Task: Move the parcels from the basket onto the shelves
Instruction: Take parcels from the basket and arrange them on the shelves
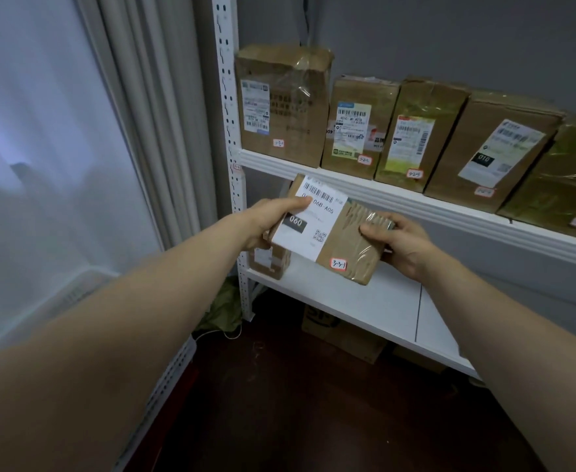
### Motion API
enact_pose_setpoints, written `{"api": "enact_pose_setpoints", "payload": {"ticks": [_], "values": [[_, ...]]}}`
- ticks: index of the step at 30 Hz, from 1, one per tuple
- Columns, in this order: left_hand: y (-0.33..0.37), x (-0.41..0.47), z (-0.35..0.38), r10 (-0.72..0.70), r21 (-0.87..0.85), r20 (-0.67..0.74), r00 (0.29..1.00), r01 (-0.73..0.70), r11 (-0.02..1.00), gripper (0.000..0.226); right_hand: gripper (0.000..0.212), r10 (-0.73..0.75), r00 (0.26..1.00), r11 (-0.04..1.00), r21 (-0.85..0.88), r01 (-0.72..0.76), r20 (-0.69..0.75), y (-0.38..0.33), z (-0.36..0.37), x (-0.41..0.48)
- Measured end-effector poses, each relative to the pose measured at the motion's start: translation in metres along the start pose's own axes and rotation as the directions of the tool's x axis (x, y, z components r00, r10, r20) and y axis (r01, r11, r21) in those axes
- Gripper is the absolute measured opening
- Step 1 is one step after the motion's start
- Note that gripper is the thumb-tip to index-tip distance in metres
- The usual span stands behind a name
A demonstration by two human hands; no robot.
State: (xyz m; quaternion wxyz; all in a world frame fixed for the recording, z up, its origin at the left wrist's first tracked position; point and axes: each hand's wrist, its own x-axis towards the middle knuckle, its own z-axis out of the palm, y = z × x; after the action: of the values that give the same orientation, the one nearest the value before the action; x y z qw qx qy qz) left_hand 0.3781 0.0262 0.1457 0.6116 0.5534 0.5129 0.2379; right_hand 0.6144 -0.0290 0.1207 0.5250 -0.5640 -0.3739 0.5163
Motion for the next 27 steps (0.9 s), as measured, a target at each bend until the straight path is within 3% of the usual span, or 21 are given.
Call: {"api": "enact_pose_setpoints", "payload": {"ticks": [8, 19, 23, 26, 27], "values": [[-0.041, 0.009, -0.008, -0.121, -0.085, -0.062, 0.991, 0.116, 0.99, 0.037, 0.039, 0.102, 0.994, 0.993, -0.066, -0.099, 0.049, 0.032, 0.016, 0.018], [-0.044, 0.021, -0.024, -0.191, -0.187, -0.129, 0.973, 0.166, 0.968, 0.05, 0.042, 0.081, 0.992, 0.99, -0.125, -0.069, 0.096, 0.042, 0.032, 0.043], [-0.069, 0.034, -0.022, -0.327, -0.348, -0.159, 0.932, 0.257, 0.902, 0.059, 0.041, 0.059, 0.996, 0.972, -0.23, -0.041, 0.071, 0.071, 0.05, 0.054], [-0.105, 0.051, -0.026, -0.476, -0.448, -0.174, 0.862, 0.361, 0.818, 0.085, 0.041, 0.03, 0.999, 0.949, -0.316, -0.015, 0.044, 0.112, 0.077, 0.066], [-0.115, 0.056, -0.029, -0.505, -0.451, -0.169, 0.847, 0.389, 0.803, 0.081, 0.041, 0.021, 0.999, 0.932, -0.364, -0.005, 0.038, 0.128, 0.087, 0.07]]}}
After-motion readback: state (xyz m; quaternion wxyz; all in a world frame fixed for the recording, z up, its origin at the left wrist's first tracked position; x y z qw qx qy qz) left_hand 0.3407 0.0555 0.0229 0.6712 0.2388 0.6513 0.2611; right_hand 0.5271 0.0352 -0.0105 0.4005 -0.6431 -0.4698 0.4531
